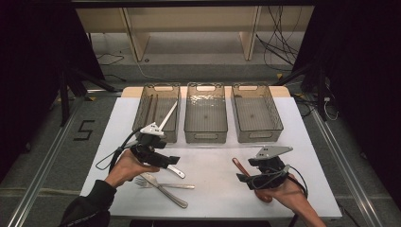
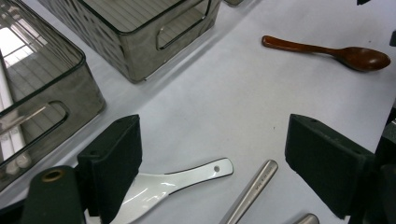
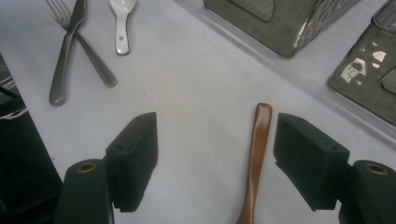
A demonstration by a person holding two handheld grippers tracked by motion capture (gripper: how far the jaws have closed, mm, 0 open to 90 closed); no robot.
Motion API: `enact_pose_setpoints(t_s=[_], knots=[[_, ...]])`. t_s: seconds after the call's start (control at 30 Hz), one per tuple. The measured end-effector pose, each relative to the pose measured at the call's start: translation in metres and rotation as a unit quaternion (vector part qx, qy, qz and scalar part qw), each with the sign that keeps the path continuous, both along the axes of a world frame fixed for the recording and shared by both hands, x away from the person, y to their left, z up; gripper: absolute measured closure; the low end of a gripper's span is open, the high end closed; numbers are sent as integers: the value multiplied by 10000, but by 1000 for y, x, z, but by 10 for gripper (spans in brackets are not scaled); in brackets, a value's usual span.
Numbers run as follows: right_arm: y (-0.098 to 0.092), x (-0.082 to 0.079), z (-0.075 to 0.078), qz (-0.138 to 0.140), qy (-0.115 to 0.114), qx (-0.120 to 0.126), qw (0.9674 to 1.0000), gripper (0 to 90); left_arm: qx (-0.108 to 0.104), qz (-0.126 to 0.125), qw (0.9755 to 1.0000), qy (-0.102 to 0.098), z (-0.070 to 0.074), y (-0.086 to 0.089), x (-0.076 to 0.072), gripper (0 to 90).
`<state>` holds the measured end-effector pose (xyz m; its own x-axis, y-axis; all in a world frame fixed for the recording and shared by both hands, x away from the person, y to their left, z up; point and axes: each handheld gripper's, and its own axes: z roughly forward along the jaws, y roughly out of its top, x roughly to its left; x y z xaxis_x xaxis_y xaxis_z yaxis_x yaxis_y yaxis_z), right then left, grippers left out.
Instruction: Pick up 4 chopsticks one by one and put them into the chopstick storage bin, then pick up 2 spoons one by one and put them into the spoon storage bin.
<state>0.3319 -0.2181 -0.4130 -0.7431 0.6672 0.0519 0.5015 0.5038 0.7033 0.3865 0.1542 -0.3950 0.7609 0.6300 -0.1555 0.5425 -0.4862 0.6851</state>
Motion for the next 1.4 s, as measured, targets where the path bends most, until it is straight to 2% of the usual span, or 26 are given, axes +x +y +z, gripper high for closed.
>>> enact_pose_setpoints(t_s=[0.43,0.67,0.87,1.1,1.27,1.4], knots=[[-4,5,-7,-219,201,-226,9993,318,21,-25,10000,-35,-9,2,-14,175],[-6,9,-13,-330,399,-445,9977,323,-60,-4,9999,-149,-12,3,-23,169],[-7,12,-18,-389,570,-568,9960,332,-219,125,9993,-260,-13,10,-27,167],[-6,19,-24,-416,844,-707,9931,353,-357,249,9984,-364,-14,17,-32,164],[1,26,-27,-375,994,-944,9898,375,-488,380,9971,-432,-13,24,-37,163],[3,30,-30,-371,1124,-1089,9870,415,-495,413,9970,-427,-14,29,-38,161]])
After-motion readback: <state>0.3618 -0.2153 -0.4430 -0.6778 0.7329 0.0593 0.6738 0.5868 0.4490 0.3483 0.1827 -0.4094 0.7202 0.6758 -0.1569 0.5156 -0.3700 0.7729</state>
